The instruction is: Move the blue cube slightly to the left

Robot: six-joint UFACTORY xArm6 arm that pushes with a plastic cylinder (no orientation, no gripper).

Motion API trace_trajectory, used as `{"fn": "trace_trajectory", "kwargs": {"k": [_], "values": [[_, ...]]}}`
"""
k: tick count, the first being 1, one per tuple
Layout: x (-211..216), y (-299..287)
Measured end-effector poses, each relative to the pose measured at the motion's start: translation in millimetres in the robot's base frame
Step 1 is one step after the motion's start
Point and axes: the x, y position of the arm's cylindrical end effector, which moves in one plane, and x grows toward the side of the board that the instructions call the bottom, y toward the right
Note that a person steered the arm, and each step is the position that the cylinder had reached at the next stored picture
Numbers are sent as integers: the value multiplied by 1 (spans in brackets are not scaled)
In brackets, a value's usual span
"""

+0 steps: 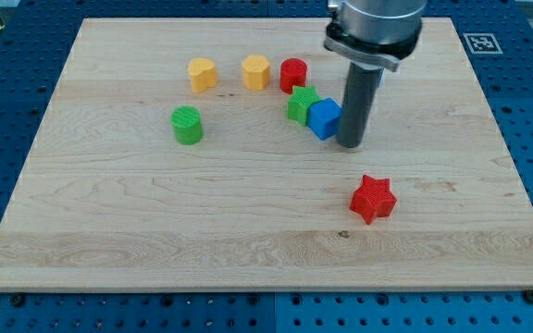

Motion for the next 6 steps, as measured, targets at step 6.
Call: {"fn": "trace_trajectory", "kwargs": {"k": [6], "values": [[-26, -51]]}}
